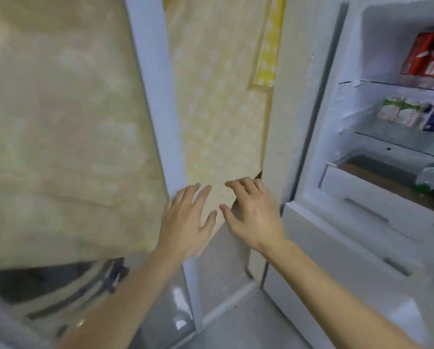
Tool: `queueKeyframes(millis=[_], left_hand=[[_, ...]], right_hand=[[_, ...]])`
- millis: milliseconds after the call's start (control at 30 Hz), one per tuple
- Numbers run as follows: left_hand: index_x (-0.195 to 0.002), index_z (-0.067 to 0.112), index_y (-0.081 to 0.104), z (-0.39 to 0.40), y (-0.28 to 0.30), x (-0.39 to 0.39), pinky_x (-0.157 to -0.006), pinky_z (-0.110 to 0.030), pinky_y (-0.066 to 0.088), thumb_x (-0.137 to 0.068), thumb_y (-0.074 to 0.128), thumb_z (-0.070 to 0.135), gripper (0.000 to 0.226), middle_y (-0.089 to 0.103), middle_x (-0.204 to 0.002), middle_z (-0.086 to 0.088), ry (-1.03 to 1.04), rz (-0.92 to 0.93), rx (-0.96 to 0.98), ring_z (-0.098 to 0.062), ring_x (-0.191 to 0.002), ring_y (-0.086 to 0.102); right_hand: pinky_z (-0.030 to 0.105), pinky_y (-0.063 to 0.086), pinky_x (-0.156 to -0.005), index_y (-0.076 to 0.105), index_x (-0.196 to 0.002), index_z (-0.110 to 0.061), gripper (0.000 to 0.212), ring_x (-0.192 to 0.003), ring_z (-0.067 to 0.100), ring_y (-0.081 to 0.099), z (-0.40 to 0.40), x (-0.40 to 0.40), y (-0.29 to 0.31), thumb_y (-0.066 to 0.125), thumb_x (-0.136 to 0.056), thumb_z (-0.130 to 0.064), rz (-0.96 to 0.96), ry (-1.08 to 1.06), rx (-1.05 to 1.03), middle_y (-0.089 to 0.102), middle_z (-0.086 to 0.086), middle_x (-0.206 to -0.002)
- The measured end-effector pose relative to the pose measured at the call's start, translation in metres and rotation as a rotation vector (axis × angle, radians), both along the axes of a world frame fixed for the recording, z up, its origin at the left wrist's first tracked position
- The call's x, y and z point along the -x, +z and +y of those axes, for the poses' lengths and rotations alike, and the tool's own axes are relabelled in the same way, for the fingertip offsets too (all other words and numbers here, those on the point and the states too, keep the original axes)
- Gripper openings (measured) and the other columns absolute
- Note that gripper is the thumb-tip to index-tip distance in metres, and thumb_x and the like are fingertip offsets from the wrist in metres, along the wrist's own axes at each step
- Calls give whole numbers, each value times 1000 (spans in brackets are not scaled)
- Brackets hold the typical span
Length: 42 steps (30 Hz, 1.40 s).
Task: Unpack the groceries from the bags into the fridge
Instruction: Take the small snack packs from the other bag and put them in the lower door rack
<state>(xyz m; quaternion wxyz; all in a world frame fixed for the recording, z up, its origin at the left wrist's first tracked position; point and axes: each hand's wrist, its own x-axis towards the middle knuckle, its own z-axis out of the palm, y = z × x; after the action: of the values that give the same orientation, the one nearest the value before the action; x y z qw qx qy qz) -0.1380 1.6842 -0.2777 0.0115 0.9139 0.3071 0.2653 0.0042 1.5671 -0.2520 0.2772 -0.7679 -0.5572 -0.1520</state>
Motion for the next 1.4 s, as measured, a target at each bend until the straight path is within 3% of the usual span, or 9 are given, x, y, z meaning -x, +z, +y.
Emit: queueKeyframes(millis=[133,267,467,633,833,967,1200,1333,1400], left_hand=[[-147,24,49,14,-4,156,-96,-43,46,-92,47,51,61,53,-145,-2,286,5,6,-25,-130,50],[-148,25,46,-8,-9,309,-97,-44,47,-92,50,53,63,51,-145,-2,548,-17,10,-25,-131,48],[-155,27,37,-76,-34,508,-110,-45,40,-93,47,54,68,43,-155,-4,918,-18,47,-26,-142,40],[-157,25,32,-144,-68,618,-112,-46,37,-96,50,51,68,39,-159,-6,1176,-18,147,-27,-145,37],[-150,20,42,-204,-128,686,-97,-47,49,-91,51,49,66,49,-148,-9,1381,-28,318,-29,-133,48],[-146,21,44,-218,-185,706,-99,-44,49,-96,52,42,55,54,-137,0,1447,-180,469,-23,-124,51],[-147,25,44,-202,-284,717,-100,-41,46,-100,55,31,49,50,-146,1,1556,-259,787,-26,-130,49],[-146,25,40,-177,-317,738,-95,-48,51,-93,58,32,56,43,-149,-1,1638,-153,810,-29,-128,49],[-146,25,40,-168,-327,749,-101,-48,47,-93,60,39,59,42,-150,-1,1713,-124,762,-29,-131,45]], right_hand=[[46,52,-87,61,-132,-17,53,-113,29,55,61,124,-11,56,-89,-48,4,301,11,62,3,-123],[47,49,-98,56,-139,-19,59,-126,28,51,92,256,-18,61,-89,-48,-19,567,23,58,3,-136],[45,43,-110,47,-151,-21,69,-138,30,43,90,445,-46,56,-91,-56,-20,913,63,47,7,-154],[47,35,-119,38,-156,-25,73,-148,31,33,75,564,-86,60,-93,-55,15,1159,147,37,6,-163],[43,45,-111,43,-152,-23,65,-141,28,38,70,668,-156,62,-94,-45,15,1429,328,45,3,-155],[39,55,-91,55,-139,-21,48,-122,22,49,84,718,-223,65,-92,-28,52,1576,468,53,-3,-136],[39,51,-95,58,-135,-19,45,-119,24,51,122,779,-339,64,-91,-14,-143,1804,723,55,1,-131],[44,53,-97,61,-134,-17,53,-125,28,51,146,800,-377,69,-82,-15,-282,1926,641,61,4,-132],[46,49,-104,56,-139,-17,61,-133,29,48,157,815,-383,75,-81,-21,-362,1955,613,58,5,-141]])
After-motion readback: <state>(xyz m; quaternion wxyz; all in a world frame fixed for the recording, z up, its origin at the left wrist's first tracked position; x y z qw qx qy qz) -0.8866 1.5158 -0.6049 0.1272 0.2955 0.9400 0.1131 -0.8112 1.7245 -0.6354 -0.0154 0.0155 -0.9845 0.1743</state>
